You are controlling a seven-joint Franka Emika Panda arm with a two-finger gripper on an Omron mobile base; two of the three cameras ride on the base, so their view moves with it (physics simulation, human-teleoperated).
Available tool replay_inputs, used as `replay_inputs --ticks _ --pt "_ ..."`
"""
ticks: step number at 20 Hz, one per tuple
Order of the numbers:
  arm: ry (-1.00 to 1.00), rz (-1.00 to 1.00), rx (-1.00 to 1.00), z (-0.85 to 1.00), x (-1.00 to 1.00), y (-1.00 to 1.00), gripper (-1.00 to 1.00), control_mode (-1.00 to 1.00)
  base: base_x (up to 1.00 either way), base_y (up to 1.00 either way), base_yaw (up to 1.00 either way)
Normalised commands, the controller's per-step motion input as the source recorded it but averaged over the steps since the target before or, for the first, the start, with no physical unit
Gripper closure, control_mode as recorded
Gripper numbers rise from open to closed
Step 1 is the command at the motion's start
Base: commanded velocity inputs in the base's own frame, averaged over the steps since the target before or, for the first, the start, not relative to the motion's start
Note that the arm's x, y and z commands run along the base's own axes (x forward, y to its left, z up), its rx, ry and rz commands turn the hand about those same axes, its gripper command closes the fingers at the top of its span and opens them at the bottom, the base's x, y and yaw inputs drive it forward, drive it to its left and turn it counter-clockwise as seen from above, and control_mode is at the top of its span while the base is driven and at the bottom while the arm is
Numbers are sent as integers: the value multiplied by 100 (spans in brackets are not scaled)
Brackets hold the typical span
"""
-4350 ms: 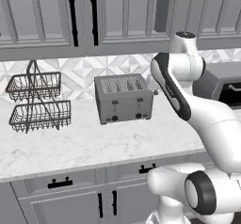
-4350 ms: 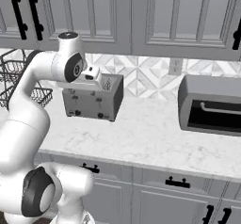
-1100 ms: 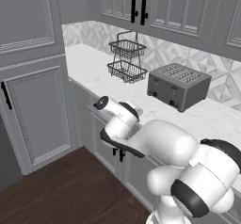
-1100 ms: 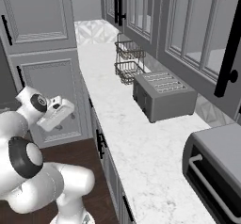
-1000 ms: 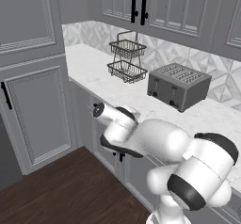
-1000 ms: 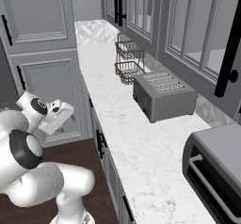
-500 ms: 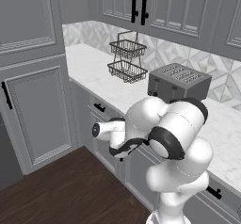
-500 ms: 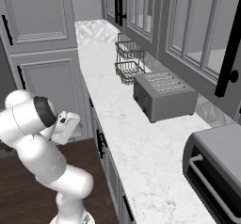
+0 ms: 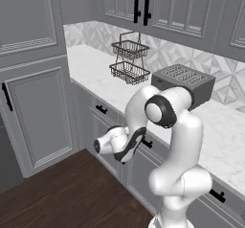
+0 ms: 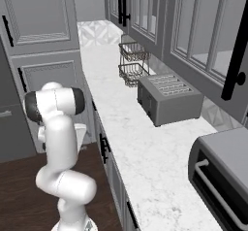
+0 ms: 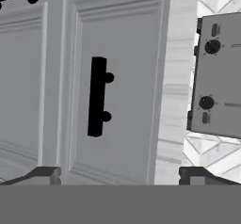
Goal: Take a straw from the drawer in front and place it inside the glass cup on the dining counter.
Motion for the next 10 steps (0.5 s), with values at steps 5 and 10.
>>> replay_inputs --ticks 5,10 --pt "0 -3 -12 -42 49 -18 -100 -100 0 0 0" --pt "-6 -3 -8 -38 40 -19 -100 -100 0 0 0"
